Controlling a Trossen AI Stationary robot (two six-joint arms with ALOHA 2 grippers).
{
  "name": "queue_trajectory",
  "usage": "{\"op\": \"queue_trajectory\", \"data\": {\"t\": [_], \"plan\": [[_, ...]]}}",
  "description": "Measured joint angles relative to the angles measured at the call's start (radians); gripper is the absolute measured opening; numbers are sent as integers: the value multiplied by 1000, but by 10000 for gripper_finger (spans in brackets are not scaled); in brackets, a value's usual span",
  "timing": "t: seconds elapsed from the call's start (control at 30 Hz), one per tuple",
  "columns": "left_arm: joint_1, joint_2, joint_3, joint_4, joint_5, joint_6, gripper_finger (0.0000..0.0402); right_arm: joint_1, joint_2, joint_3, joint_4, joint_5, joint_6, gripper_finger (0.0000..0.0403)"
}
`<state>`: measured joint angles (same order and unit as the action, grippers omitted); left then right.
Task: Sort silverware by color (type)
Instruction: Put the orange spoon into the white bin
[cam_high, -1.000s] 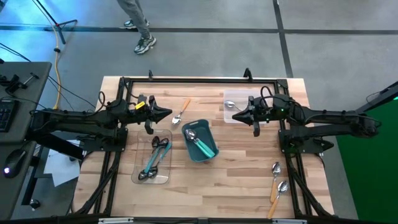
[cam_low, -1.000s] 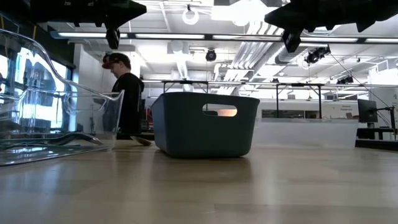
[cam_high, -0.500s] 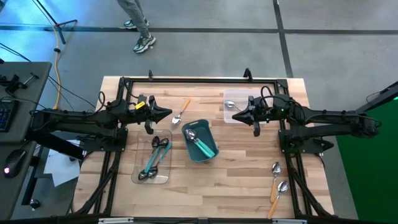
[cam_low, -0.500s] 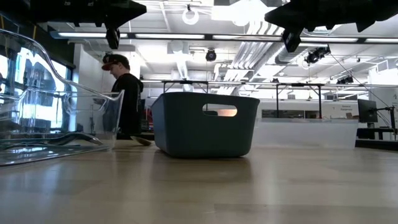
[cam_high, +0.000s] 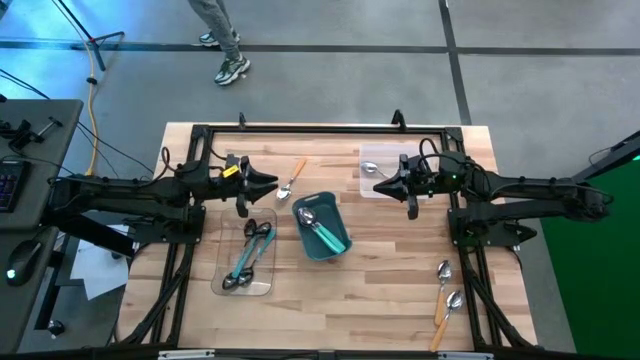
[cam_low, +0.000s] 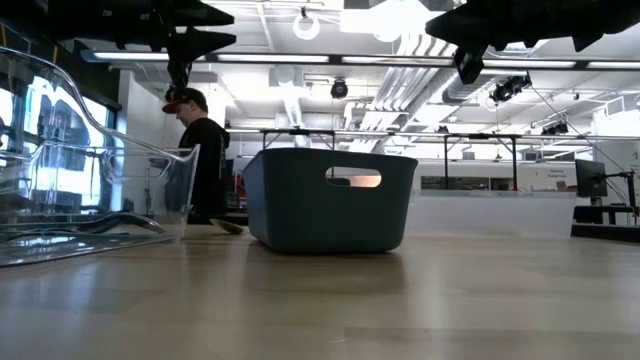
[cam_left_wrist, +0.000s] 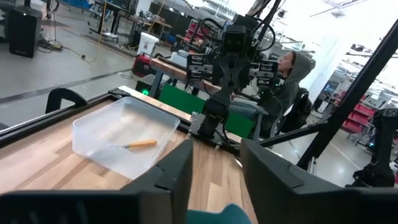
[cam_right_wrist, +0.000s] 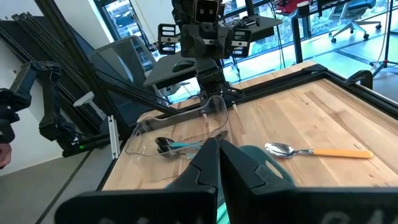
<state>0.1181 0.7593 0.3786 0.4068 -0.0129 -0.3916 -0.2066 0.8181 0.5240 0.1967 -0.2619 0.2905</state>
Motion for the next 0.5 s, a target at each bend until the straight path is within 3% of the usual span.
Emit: {"op": "queue_trajectory", "data": {"t": [0.23, 0.5], "plan": [[7, 10, 14, -22, -41, -52, 148, 0, 0, 0, 0, 0, 0, 0], [103, 193, 263, -420, -50, -37, 149, 0, 0, 0, 0, 0, 23, 0]]}}
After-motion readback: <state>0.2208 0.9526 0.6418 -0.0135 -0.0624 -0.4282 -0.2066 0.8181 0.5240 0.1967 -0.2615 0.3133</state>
